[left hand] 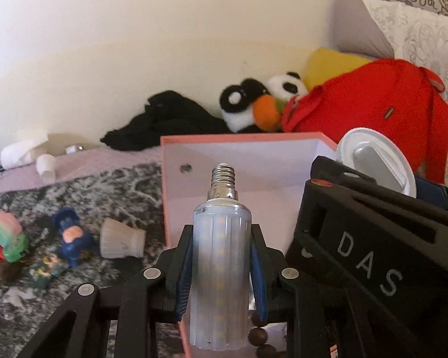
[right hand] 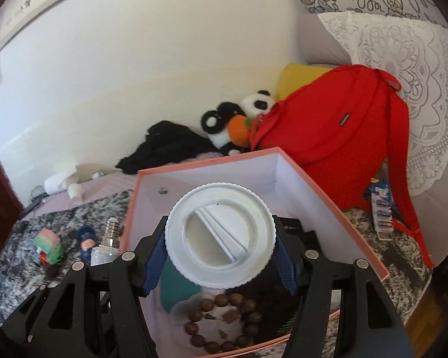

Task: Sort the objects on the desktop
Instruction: 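Carry lid and bulb into the pink box and open both grippers, then withdraw both grippers from the box back to the remaining items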

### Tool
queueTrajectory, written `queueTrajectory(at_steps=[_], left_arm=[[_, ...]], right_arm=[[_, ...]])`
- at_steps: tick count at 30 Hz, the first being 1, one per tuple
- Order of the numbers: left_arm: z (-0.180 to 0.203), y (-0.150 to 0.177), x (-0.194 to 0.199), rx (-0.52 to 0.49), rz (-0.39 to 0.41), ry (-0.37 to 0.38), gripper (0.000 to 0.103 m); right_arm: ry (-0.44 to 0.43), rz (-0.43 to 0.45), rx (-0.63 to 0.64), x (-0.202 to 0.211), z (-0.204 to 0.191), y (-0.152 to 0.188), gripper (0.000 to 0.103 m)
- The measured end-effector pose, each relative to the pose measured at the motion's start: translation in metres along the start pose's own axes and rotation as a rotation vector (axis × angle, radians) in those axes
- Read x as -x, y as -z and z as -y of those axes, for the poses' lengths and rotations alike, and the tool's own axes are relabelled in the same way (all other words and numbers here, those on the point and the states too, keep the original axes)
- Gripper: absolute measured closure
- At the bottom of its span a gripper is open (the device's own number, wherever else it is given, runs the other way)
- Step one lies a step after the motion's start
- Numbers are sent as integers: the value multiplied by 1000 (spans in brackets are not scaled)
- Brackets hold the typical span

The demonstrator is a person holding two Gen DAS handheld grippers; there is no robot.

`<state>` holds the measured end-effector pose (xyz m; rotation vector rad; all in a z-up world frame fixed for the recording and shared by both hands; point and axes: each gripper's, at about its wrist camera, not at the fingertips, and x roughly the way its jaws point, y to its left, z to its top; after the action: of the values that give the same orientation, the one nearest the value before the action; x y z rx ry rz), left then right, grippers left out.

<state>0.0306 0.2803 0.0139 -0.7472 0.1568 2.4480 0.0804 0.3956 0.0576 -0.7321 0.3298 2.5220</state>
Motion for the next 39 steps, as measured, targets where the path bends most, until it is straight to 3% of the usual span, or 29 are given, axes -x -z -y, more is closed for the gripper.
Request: queueTrajectory(at_steps=[24, 25, 26, 28, 31, 35, 39], left_arm=[[-2, 14, -27, 41, -86, -6, 74], [-3, 14, -27, 45, -89, -8, 72], [-3, 14, -28, 53, -91, -12, 54], [-5, 15, -29, 72, -90, 2, 39], [-2, 15, -29, 67, -88, 4, 33], [4, 17, -27, 46, -80, 3, 26], [4, 17, -27, 42, -78, 3, 25]], right_arm=[[39, -75, 39, -32, 1, 17, 36], [37, -81, 38, -34, 1, 18, 36], [33, -89, 38, -35, 1, 18, 36], [25, -105, 39, -39, 0, 19, 27], [30, -101, 26, -38, 2, 19, 15], [47, -85, 14, -34, 7, 18, 13], [43, -88, 3, -35, 10, 16, 13]])
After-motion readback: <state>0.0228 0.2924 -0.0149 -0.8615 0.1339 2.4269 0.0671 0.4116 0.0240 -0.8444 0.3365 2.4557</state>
